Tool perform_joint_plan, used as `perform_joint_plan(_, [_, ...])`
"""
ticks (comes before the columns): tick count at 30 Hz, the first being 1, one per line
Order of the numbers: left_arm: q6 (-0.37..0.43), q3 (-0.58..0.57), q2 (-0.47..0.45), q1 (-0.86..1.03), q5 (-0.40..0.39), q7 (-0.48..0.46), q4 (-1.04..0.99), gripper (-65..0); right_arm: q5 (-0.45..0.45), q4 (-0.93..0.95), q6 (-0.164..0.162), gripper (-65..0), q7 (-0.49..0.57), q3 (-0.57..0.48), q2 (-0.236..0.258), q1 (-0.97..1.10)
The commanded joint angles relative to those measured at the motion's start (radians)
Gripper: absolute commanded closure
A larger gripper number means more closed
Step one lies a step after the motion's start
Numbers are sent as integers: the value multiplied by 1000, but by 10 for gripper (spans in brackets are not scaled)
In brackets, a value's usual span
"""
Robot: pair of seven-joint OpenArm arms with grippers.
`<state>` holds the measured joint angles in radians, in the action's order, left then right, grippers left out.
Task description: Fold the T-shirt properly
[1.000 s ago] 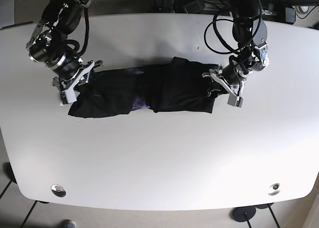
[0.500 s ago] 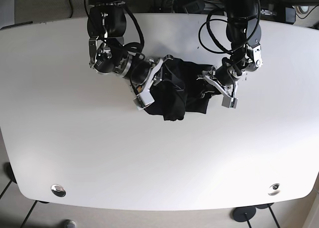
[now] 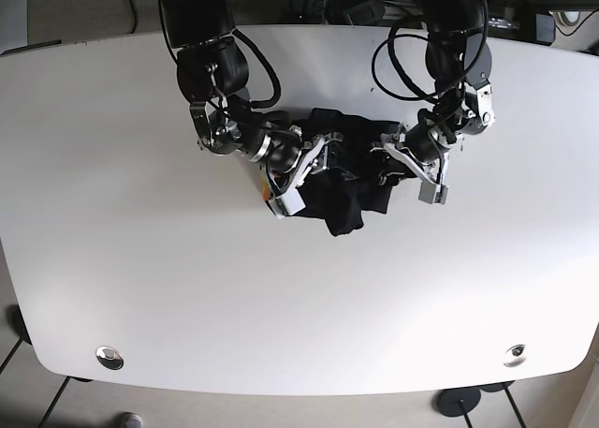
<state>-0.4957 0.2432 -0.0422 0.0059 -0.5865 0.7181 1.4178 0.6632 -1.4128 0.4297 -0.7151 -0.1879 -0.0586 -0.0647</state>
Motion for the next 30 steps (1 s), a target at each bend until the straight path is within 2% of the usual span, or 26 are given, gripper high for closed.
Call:
perform_joint_plan(1, [-10, 34, -9, -13, -89, -15, 65, -179, 28, -21, 8, -277, 19, 1, -5, -19])
perform_joint_plan(3, [-10, 137, -11, -5, -140, -10, 159, -178, 30, -21, 5, -281, 16, 0, -5, -19])
perform_joint_plan(5, [-10, 239, -12, 7, -146, -8, 236, -181, 30, -21, 5, -281, 15, -2, -8, -20])
perform_joint_plan(8, [-11, 348, -104, 24, -146, -8, 306, -182, 30, -21, 5, -282, 18, -61, -10, -24])
perform_joint_plan(11, [-11, 399, -213, 47, -146, -12, 309, -182, 30, -24, 4, -284, 18, -95, -16, -24])
perform_joint_plan(13, [-14, 419, -261, 59, -146, -10, 309, -182, 26, -29, 2, -284, 16, -127, -45, -24])
perform_joint_plan(15, [-14, 423, -287, 81, -146, -12, 308, -182, 26, -27, 2, -292, 18, -166, -43, -48])
perform_joint_plan(17, [-14, 422, -289, 95, -146, -12, 308, -182, 28, -29, -1, -385, 16, -198, -47, -68])
perform_joint_plan(18, [-16, 422, -287, 108, -146, -12, 308, -182, 31, -33, -21, -442, 16, -209, -48, -70])
perform_joint_plan(19, [-16, 419, -287, 125, -146, -15, 308, -182, 36, -36, -62, -514, 18, -230, -50, -73])
perform_joint_plan(20, [-16, 419, -284, 133, -146, -15, 308, -182, 36, -46, -87, -549, 19, -244, -50, -82])
perform_joint_plan(22, [-16, 410, -256, 133, -142, -16, 305, -182, 33, -76, -116, -560, 19, -287, -48, -86])
perform_joint_plan(26, [-18, 404, -242, 133, -65, -16, 308, -182, 36, -148, -136, -560, 19, -344, -42, -88])
perform_joint_plan(30, [-18, 379, -244, 128, -53, -16, 315, -182, 36, -196, -136, -560, 13, -344, -33, -83])
